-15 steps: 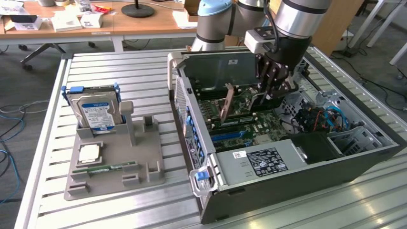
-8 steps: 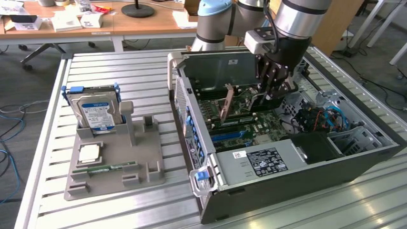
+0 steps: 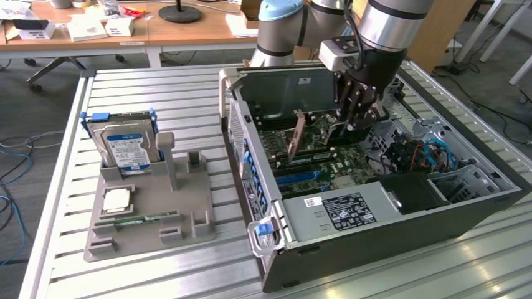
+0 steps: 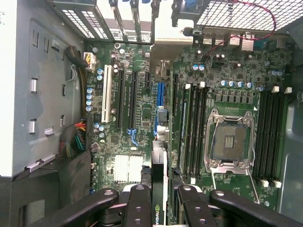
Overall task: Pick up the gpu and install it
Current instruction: 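Insert the gpu into the slot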
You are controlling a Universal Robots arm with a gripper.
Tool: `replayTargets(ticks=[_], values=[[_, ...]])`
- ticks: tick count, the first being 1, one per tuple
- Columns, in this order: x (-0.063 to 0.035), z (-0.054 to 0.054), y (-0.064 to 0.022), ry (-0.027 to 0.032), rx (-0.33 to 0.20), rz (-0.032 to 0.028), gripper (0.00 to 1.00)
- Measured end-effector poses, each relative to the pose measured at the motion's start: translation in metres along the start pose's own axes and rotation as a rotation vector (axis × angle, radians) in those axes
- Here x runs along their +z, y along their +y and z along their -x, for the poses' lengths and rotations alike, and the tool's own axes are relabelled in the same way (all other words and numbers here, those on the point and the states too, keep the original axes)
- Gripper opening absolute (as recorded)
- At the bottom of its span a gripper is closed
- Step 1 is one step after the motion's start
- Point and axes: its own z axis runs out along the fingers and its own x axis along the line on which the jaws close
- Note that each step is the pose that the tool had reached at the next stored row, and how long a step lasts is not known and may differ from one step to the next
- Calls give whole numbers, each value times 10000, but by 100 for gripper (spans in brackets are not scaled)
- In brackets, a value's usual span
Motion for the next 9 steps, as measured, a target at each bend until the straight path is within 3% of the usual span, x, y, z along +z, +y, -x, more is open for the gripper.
replayTargets(ticks=[9], values=[[2,5,0,-2,0,0,26]])
